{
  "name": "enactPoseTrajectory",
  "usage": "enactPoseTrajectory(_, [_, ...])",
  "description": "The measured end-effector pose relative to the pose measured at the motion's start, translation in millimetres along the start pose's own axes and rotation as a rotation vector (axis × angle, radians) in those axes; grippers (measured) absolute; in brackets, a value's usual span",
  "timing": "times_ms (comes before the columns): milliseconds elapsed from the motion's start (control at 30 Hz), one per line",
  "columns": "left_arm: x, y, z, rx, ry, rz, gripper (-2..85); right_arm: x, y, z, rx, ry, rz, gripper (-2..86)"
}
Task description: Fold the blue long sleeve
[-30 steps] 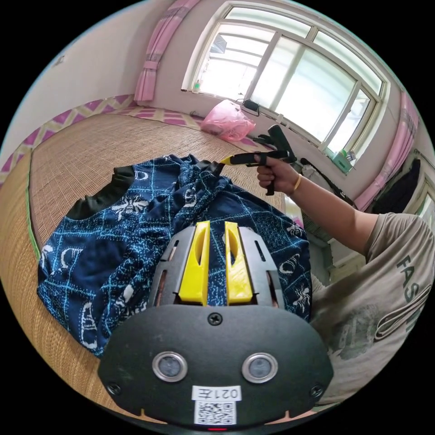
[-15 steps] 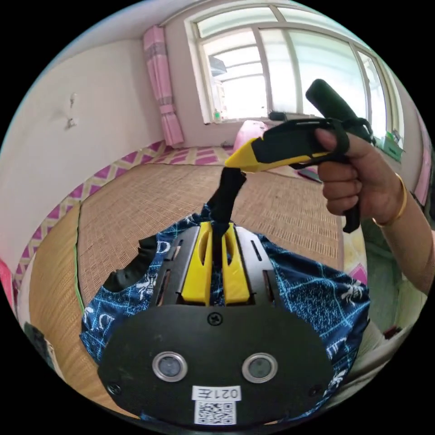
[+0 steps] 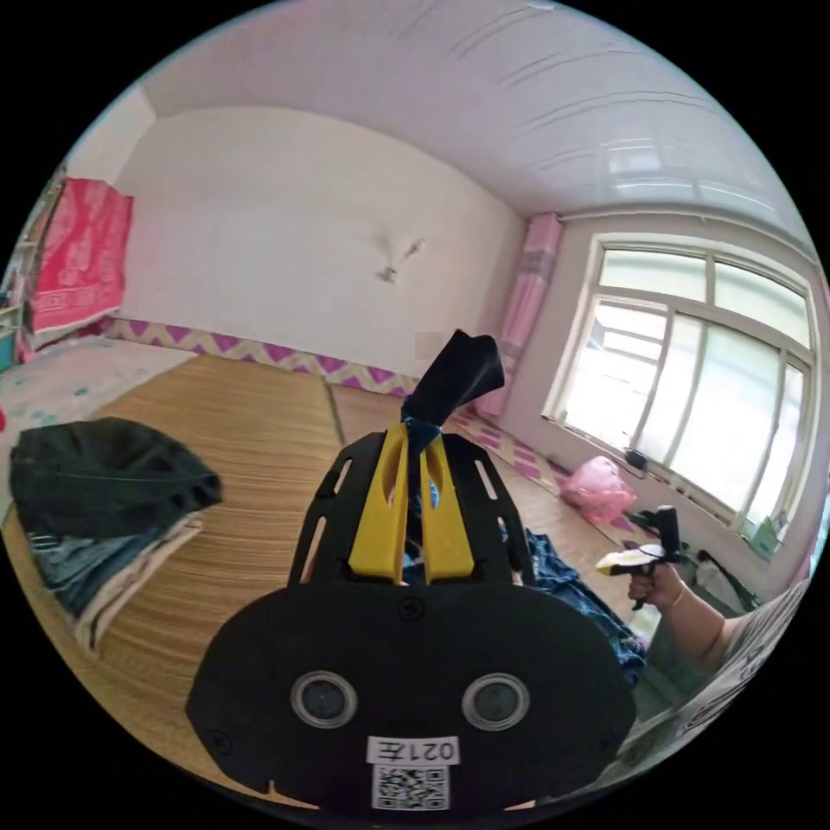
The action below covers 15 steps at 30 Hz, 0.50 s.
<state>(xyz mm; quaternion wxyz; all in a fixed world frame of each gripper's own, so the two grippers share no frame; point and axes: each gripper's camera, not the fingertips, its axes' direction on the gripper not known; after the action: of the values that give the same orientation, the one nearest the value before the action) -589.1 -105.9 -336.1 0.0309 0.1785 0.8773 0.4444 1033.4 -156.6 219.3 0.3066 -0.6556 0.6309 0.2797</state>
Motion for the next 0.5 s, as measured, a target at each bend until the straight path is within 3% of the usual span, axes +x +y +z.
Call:
enactPoseTrajectory(233, [-219,12,-145,-0.004,-0.263,-0.185,-1.0,-81,-50,190,-0.265,0.134,-0.2,0.5])
enactPoseTrajectory(367, [-320,67,-174,-0.05,-0.237,-0.34,-0.9,-141,-72,305,-0.335,0.303,-0.386,6.7])
enactPoseTrajectory(500, [-368,112,-184,-0.034,-0.16,-0.455,-0.9,-179,-84,374,-0.365,0.451,-0.559,8.0])
